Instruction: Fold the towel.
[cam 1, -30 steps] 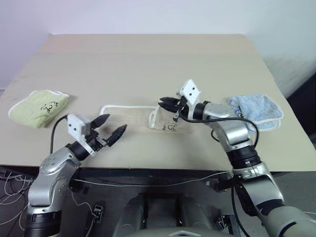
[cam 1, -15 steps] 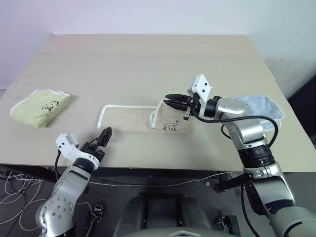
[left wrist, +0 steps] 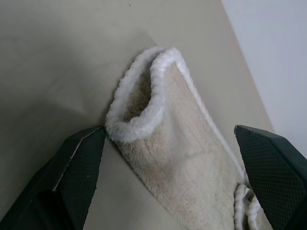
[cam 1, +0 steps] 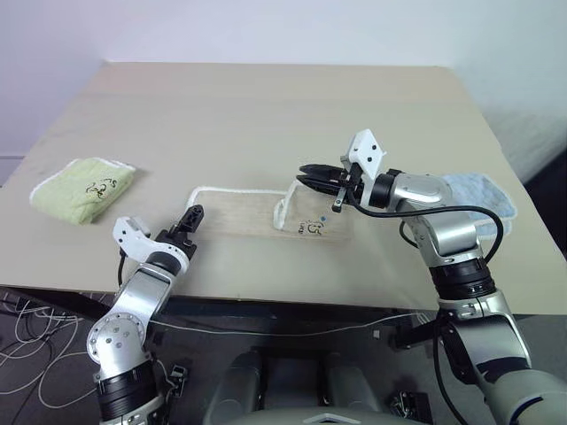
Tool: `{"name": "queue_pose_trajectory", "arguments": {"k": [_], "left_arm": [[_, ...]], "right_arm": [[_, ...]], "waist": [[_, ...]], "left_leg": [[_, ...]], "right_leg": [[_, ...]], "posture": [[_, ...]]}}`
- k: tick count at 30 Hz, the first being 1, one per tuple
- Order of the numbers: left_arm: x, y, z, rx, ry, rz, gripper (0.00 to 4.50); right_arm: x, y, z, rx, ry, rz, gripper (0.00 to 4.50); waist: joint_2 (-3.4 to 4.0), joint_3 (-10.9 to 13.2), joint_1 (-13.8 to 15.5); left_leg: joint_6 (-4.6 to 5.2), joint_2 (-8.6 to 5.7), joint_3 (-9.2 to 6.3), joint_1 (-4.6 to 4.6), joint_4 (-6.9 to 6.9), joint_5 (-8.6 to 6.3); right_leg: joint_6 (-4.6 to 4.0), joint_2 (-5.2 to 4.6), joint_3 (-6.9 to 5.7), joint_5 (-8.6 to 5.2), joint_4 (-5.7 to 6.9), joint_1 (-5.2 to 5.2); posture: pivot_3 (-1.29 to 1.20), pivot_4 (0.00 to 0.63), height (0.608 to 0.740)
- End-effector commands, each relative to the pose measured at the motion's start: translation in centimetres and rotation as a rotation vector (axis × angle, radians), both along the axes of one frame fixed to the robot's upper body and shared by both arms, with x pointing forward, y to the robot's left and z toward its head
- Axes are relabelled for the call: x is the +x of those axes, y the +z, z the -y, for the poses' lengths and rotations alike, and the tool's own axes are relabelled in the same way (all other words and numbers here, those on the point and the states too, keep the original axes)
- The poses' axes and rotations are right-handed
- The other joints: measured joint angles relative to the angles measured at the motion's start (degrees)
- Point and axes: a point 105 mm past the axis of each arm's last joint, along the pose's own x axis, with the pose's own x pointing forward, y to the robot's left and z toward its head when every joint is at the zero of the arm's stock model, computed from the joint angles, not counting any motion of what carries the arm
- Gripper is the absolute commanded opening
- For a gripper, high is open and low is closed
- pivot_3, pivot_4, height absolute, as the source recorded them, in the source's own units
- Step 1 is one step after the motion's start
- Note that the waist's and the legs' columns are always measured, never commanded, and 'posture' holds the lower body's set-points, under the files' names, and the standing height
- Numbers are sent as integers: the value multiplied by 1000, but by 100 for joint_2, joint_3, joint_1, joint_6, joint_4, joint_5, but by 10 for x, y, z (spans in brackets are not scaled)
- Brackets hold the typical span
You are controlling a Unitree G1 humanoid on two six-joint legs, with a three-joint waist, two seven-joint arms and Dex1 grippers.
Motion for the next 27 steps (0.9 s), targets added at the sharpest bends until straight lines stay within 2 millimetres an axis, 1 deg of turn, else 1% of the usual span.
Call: {"name": "queue_pose_trajectory", "arguments": {"k": [1,2,7,10,13,14,16,18,20,24,27], "left_arm": [[3,-16,2,-25,-13,-60,4115],[4,-14,1,-29,-11,-49,3909],[6,-7,-3,-32,0,-12,2168],[7,-6,-6,-32,6,-7,1090],[8,-5,-9,-41,18,3,125],[8,-4,-11,-47,26,10,51],[9,-2,-15,-45,39,22,51],[10,2,-24,-34,58,48,51],[9,13,-39,-19,95,98,51],[4,37,-76,52,160,188,51],[0,53,-95,113,174,240,51]], "right_arm": [[-5,16,5,31,-10,55,614],[-6,16,5,32,-14,55,614],[-10,12,8,32,-26,46,614],[-11,10,8,32,-32,43,614],[-11,10,9,33,-37,42,614],[-11,10,9,34,-39,42,614],[-11,9,9,35,-42,42,614],[-11,9,9,36,-45,42,614],[-11,9,10,36,-51,42,614],[-12,8,13,37,-64,41,614],[-12,7,16,37,-78,40,614]], "waist": [[0,0,2],[0,0,3],[-1,1,-3],[-4,2,-13],[-4,3,-19],[-4,3,-19],[-4,3,-19],[-5,3,-20],[-6,4,-26],[-9,6,-98],[-10,7,-145]], "left_leg": [[0,0,-1,0,0,0],[0,0,-1,0,0,0],[0,-1,-2,-2,-1,0],[0,0,-2,-8,-3,0],[0,1,-3,-18,-4,0],[-1,1,-3,-17,-5,0],[0,3,-3,-17,-5,0],[0,3,-3,-17,-5,0],[0,3,-2,-17,-6,0],[-1,7,-2,-28,-11,1],[-2,8,-2,-34,-13,1]], "right_leg": [[0,0,0,0,0,1],[0,0,-1,0,0,1],[0,-1,-1,0,-3,0],[0,-1,-1,0,-5,-6],[0,0,-1,0,-7,-18],[0,0,0,0,-6,-18],[0,1,0,0,-6,-18],[0,1,-1,0,-7,-18],[0,2,-1,0,-7,-18],[-1,5,1,0,-6,-36],[-1,4,1,0,-6,-43]], "posture": [[0,150,740],[0,150,740],[0,150,740],[0,150,740],[0,150,740],[0,150,740],[0,150,740],[0,150,740],[0,150,740],[0,150,740],[0,150,740]]}}
